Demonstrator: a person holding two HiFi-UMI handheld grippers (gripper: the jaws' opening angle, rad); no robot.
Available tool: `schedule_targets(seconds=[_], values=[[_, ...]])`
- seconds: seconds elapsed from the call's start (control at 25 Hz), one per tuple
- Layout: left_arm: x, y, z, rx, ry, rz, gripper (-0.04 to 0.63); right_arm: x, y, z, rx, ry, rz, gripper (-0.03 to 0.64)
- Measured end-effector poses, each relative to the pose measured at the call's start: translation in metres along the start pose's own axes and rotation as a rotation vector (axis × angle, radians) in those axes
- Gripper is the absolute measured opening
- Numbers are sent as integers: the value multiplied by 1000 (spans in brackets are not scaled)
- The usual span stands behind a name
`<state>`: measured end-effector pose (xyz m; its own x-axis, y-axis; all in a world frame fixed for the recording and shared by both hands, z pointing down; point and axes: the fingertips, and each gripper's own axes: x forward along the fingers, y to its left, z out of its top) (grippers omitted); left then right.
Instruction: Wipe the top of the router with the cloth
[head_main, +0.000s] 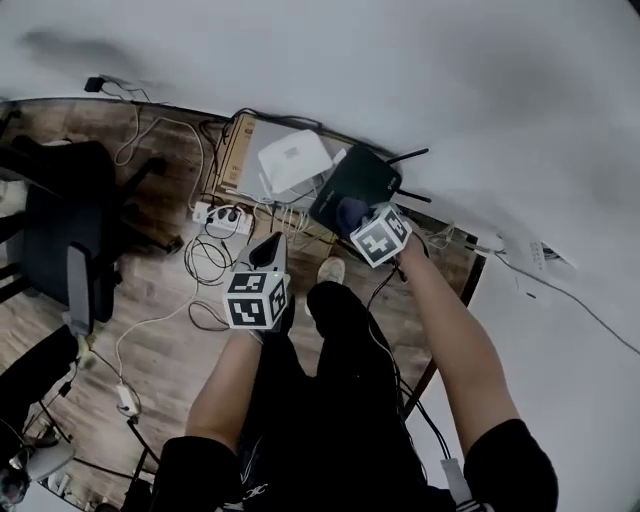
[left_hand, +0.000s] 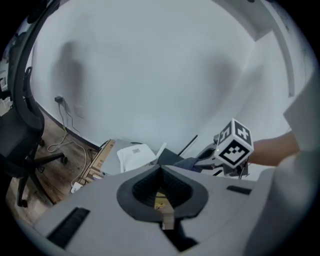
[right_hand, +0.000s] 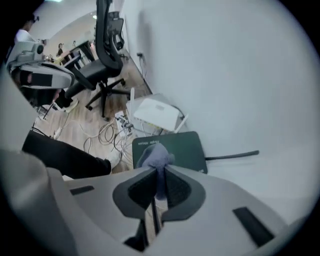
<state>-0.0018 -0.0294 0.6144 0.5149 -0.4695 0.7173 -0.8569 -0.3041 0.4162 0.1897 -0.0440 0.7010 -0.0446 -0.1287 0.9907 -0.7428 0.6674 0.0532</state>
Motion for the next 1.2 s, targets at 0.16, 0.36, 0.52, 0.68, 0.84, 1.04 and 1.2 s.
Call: schedule_targets(seconds=[0.16, 0.36, 0.52, 0.68, 0.84, 1.04, 1.2], values=[[-39, -37, 45, 20, -62, -25, 0, -69, -5, 13, 128, -199, -37, 5], [-97, -66, 111, 117, -163, 2, 0, -168, -2, 51, 263, -520, -63, 5], [-146, -90, 156, 209, -233, 59, 1, -254, -1, 75, 328, -747, -102, 5], [-197, -117, 201, 276, -314, 84, 2, -339, -3, 96, 344, -947, -146, 5], [-245, -143, 245, 337, -419, 109, 2, -422, -11, 109, 373, -1145, -155, 5], [-297, -171, 301, 353, -531, 105, 2, -516, -19, 123, 354, -1311, -201, 5], [-328, -185, 335, 351, -613, 87, 2, -573, -29, 131, 381, -1396, -247, 5]])
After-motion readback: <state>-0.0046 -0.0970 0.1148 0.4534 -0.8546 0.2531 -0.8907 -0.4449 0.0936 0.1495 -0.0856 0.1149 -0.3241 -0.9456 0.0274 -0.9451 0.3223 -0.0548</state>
